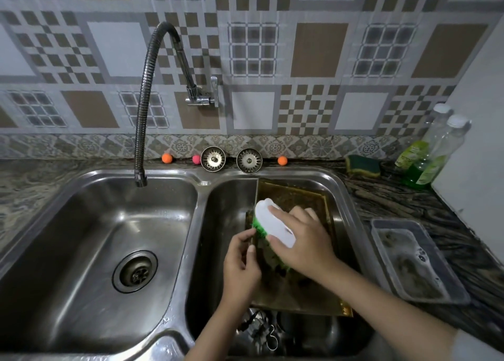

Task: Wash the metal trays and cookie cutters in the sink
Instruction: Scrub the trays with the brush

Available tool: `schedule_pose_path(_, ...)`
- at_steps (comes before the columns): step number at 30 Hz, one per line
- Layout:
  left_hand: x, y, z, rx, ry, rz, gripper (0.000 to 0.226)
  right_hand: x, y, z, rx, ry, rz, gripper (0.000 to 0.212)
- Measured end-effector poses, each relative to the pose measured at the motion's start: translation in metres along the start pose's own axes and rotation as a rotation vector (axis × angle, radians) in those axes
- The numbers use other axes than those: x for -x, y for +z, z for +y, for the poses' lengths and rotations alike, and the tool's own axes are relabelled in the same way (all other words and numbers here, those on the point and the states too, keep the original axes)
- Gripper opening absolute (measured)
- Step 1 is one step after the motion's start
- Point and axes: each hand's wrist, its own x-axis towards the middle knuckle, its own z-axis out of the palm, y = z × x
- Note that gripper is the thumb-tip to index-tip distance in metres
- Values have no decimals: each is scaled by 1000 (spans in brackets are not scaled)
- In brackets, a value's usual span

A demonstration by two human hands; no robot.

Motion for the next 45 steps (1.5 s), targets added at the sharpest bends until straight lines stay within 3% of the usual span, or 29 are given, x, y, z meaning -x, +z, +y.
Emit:
schedule_pose_path(5, 4, 2, 5, 16, 17, -24, 29, -28, -9, 38, 34, 274, 109, 60)
schedule_pose_path(9, -9, 1, 3, 28, 16, 71, 28, 21, 5, -25, -20, 92, 102, 60)
schedule_pose_path(11, -15, -11, 1, 27, 15, 135, 29, 41, 1, -17, -41, 30, 53, 59)
schedule_pose_path(15, -10, -10, 8, 1, 66, 54, 30, 1, -11, 35, -8, 305, 167, 59)
schedule_pose_path(17, -5, 3, 14, 21, 68, 37, 31, -15, -9, 18, -16, 360, 216, 58)
schedule_pose_path(20, -13, 5, 14, 87, 15, 127, 34, 9, 4, -33, -38, 189, 190, 58)
schedule_pose_path(22, -19, -9, 11, 105, -37, 194, 37, 36, 8, -33, -82, 107, 124, 59)
schedule_pose_path(24, -18, -19, 10, 115, -50, 192, 38, 33, 4, -3, -62, 161, 138, 58)
schedule_pose_path(26, -13, -15, 13, 118, -57, 116, 35, 12, 1, 21, -35, 330, 171, 58)
schedule_pose_path(28, -8, -3, 18, 138, -56, 64, 33, 1, 3, 10, -43, 374, 218, 58)
schedule_pose_path(33, -18, -6, 9, 227, -150, 147, 37, 39, 11, -30, -96, 128, 160, 59)
schedule_pose_path(38, -10, 0, 14, 251, -158, 74, 35, 11, 5, 13, -13, 344, 229, 58)
schedule_pose_path(42, -16, 4, 17, 254, -156, 116, 37, 32, 13, -38, -78, 198, 235, 57)
schedule_pose_path(45, -19, -8, 13, 298, -189, 144, 37, 37, 11, -15, -48, 138, 215, 58)
